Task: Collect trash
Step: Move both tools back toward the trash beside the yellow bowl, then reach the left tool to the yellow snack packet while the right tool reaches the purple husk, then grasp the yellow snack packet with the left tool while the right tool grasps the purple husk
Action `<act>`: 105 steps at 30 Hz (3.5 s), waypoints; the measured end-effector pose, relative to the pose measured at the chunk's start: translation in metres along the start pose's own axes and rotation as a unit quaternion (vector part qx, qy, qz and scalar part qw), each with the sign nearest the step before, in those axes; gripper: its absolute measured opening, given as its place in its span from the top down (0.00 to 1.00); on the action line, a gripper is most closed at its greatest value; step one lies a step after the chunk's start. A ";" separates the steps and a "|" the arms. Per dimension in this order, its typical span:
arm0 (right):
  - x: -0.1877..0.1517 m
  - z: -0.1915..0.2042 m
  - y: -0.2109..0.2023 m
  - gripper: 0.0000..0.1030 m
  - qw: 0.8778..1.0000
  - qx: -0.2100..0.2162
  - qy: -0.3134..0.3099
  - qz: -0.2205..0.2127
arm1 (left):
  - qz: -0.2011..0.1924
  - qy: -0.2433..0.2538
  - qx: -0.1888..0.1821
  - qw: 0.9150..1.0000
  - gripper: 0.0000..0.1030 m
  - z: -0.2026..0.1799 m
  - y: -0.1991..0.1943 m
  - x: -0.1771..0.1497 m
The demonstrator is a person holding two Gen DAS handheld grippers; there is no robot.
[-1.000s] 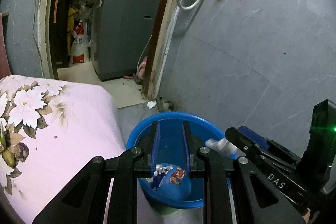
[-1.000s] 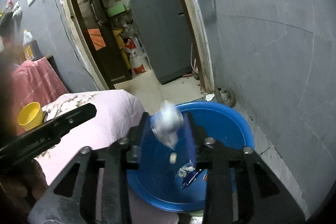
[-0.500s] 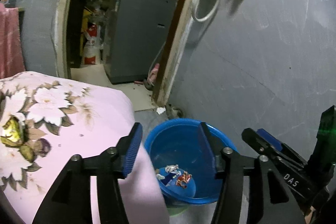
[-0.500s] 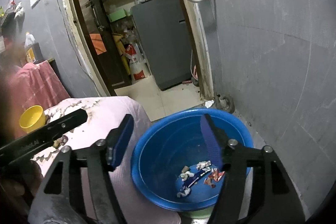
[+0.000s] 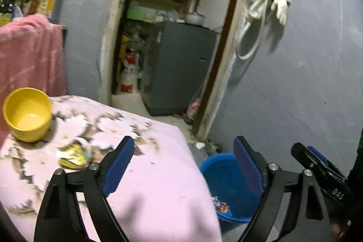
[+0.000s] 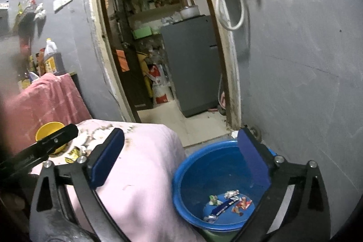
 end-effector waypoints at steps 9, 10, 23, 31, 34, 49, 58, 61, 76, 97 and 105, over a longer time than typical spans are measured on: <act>0.010 0.057 -0.007 0.00 0.999 0.022 -0.025 -0.031 | -0.050 -0.011 0.064 0.997 0.03 0.057 -0.042 0.012; 0.011 0.064 -0.008 0.00 0.999 0.026 -0.030 -0.036 | -0.053 -0.012 0.068 0.996 0.03 0.063 -0.046 0.011; 0.008 0.152 0.002 0.00 0.991 0.082 -0.087 -0.061 | -0.095 -0.010 0.143 0.985 0.02 0.139 -0.093 0.005; -0.009 0.189 0.025 0.00 0.985 0.108 -0.121 -0.050 | -0.092 0.002 0.170 0.981 0.02 0.171 -0.091 -0.008; -0.017 0.196 0.035 0.00 0.983 0.108 -0.139 -0.046 | -0.087 0.005 0.171 0.981 0.02 0.179 -0.086 -0.012; -0.058 0.192 0.110 0.00 0.977 0.112 -0.174 0.041 | -0.003 0.016 0.162 0.987 0.02 0.201 -0.014 -0.035; -0.092 0.179 0.161 0.02 0.968 0.130 -0.154 0.148 | 0.064 0.019 0.141 0.988 0.05 0.199 0.030 -0.048; -0.101 0.178 0.174 0.07 0.962 0.135 -0.154 0.181 | 0.088 0.021 0.127 0.988 0.12 0.197 0.044 -0.052; -0.135 0.186 0.220 0.32 0.933 0.170 -0.148 0.280 | 0.195 -0.057 0.064 0.977 0.41 0.201 0.090 -0.072; -0.145 0.184 0.228 0.42 0.922 0.194 -0.125 0.310 | 0.219 -0.059 0.073 0.971 0.81 0.203 0.099 -0.074; -0.143 0.178 0.218 0.42 0.926 0.187 -0.118 0.305 | 0.217 -0.056 0.065 0.972 0.98 0.198 0.095 -0.075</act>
Point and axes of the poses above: each gripper's, at about its wrist camera, not at the fingertips, and y roughly the way its jaws point, z to its left, x to its top, the point moved 8 cm from there along y, roughly the way its jaws point, and after that the axes turned 11 degrees about x, right-handed, at the moved point
